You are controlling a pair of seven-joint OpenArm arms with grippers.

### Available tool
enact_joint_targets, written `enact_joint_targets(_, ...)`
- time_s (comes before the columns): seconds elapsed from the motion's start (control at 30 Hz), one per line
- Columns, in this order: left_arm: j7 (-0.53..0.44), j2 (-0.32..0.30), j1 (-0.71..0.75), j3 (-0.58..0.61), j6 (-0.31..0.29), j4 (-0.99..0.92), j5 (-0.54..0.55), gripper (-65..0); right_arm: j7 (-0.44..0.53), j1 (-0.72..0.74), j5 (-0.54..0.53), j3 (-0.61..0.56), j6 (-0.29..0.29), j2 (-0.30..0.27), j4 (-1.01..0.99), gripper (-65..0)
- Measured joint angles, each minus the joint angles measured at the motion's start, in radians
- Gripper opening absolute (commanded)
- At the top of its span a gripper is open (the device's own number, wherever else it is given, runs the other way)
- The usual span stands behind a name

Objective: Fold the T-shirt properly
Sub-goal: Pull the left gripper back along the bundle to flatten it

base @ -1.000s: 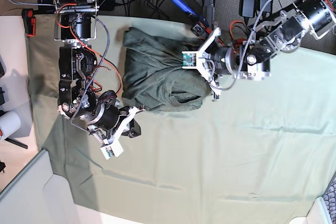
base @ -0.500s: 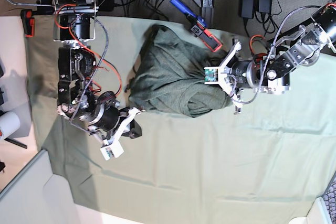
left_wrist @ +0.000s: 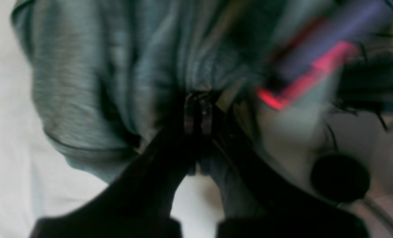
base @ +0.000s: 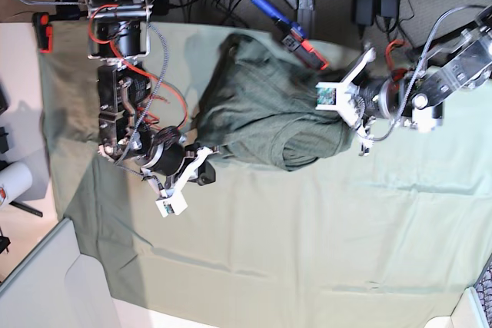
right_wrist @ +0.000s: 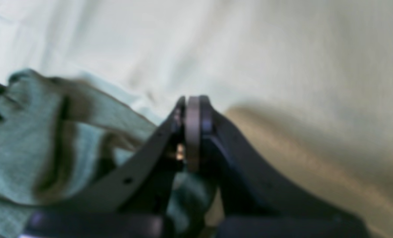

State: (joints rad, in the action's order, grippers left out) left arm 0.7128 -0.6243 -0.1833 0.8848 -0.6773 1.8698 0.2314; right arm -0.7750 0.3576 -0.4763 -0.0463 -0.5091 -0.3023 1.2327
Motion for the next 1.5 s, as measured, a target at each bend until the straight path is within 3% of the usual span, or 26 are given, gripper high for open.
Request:
enact_joint_targets(0.2,-0.002,-0.06,0.003,0.001,-0.008,0.08,0.016,-65.0,0.002,0.003,-0.005,0.0,0.0,0.009,-0.003,-65.0)
enact_joint_targets(0.4,-0.003,-0.068,0.037,0.0,-0.009,0.08,0.033,-65.0,0.002,0.003,-0.001,0.0,0.0,0.02,-0.003,-65.0)
enact_joint_targets(0.6,-0.002,-0.069,0.055,0.001,-0.009,0.08,0.034,-65.0,0.002,0.003,0.03,0.0,0.0,0.074,-0.003,-65.0)
enact_joint_targets(0.8,-0.003,-0.068,0.062,0.0,-0.009,0.066,0.037,-65.0,0.002,0.003,0.033,0.0,0.0,0.073,-0.003,-65.0)
enact_joint_targets(1.0,-0.003,-0.068,0.069,0.0,-0.009,-0.005,0.035,-41.7,0.001,0.003,0.035,0.0,0.0,0.076,-0.003,-65.0)
enact_joint_targets(1.1,-0.014,-0.068,0.067,-0.001,-0.009,-0.025,0.043,-40.8,0.0,0.003,0.036,0.0,0.0,0.075,-0.003,-49.6)
enact_joint_targets(1.17,-0.014,-0.068,0.067,-0.001,-0.004,-0.025,0.043,-40.8,0.001,0.003,0.036,0.0,0.0,0.076,-0.003,-47.7)
enact_joint_targets(1.37,-0.06,-0.068,0.068,0.0,0.006,-0.026,0.004,-40.9,0.001,0.003,0.037,0.0,0.0,0.078,-0.003,-48.5)
enact_joint_targets(1.5,-0.123,-0.068,0.07,0.0,0.02,-0.031,-0.049,-44.1,0.001,0.003,0.072,0.0,0.0,0.078,-0.003,-65.0)
